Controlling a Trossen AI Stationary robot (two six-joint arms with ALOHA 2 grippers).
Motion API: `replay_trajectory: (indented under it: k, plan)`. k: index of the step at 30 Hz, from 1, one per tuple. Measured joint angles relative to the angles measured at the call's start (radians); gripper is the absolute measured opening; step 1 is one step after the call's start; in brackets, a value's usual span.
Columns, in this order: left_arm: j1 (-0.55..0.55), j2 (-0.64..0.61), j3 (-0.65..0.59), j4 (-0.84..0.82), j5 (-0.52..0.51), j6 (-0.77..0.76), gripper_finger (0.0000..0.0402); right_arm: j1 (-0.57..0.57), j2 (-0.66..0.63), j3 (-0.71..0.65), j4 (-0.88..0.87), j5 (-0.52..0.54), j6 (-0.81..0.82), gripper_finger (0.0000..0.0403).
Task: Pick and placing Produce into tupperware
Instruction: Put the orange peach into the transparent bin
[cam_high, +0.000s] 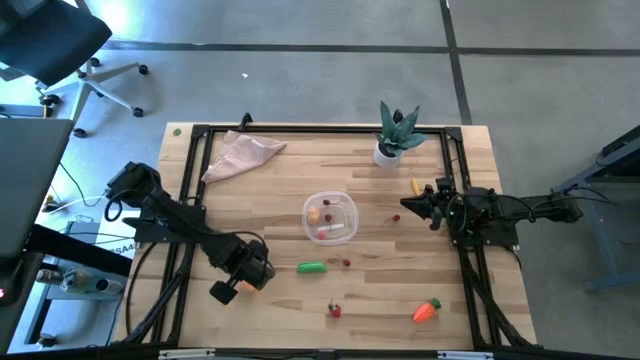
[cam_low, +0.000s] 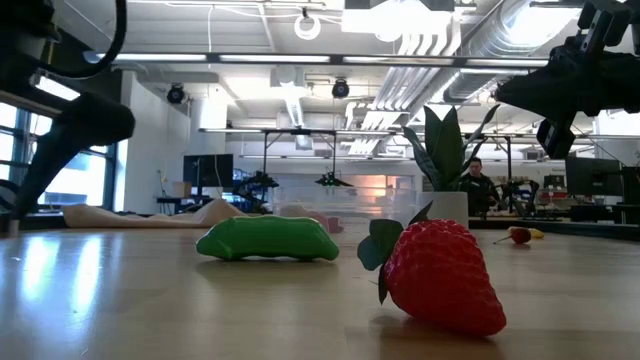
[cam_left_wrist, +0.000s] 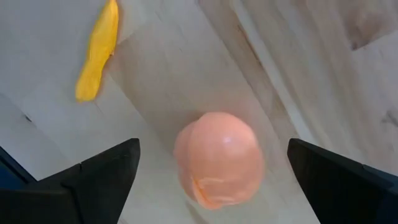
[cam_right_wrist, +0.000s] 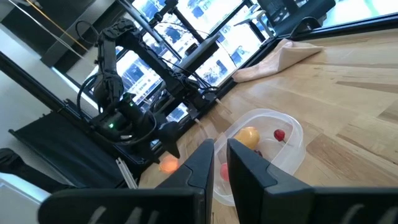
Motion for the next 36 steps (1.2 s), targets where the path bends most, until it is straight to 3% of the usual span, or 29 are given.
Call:
replay_trajectory:
  k: [11, 28, 36]
  plan:
    - [0.002, 0.071, 0.000, 0.077, 0.035, 0.000, 0.0400, 0.000, 0.000, 0.000, 0.000, 0.000, 0.000, 0.0036]
    - [0.003, 0.101, 0.002, 0.095, 0.000, -0.001, 0.0397, 0.000, 0.000, 0.000, 0.000, 0.000, 0.000, 0.0036]
    - [0.004, 0.104, 0.002, 0.096, -0.003, 0.000, 0.0358, 0.000, 0.000, 0.000, 0.000, 0.000, 0.000, 0.0036]
